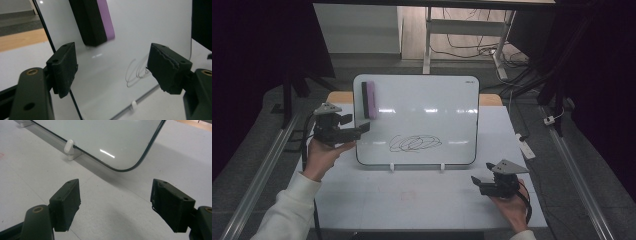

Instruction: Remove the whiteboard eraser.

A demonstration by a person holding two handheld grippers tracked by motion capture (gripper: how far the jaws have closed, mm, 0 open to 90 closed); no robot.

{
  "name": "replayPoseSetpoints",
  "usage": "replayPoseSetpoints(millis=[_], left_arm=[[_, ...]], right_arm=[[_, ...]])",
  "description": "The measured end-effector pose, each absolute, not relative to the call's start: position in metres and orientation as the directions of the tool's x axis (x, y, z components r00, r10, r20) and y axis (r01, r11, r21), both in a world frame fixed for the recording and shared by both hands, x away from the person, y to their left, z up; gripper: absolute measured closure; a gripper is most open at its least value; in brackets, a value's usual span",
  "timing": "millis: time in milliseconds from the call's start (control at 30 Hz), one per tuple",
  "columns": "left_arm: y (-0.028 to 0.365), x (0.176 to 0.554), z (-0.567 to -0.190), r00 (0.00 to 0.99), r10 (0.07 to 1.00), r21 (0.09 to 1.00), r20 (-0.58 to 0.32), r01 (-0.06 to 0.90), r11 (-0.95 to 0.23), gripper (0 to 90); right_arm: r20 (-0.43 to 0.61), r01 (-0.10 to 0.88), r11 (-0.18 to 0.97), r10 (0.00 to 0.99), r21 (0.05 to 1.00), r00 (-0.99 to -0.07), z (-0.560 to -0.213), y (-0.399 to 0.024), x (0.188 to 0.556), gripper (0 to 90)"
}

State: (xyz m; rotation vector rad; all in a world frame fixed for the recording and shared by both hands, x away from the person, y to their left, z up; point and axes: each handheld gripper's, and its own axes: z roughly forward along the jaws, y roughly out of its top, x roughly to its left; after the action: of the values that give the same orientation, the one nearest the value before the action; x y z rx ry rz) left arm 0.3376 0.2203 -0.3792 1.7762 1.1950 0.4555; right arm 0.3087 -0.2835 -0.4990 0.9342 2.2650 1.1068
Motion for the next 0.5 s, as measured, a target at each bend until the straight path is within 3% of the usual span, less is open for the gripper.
replayPoseSetpoints(millis=[500], left_arm=[[0.201,0.377,-0.353,0.395,0.910,0.857,-0.129,0.505,-0.097,29.1]], right_arm=[[-0.112,0.363,0.459,0.731,0.811,-0.673,-0.500,-0.282,0.308,24.5]])
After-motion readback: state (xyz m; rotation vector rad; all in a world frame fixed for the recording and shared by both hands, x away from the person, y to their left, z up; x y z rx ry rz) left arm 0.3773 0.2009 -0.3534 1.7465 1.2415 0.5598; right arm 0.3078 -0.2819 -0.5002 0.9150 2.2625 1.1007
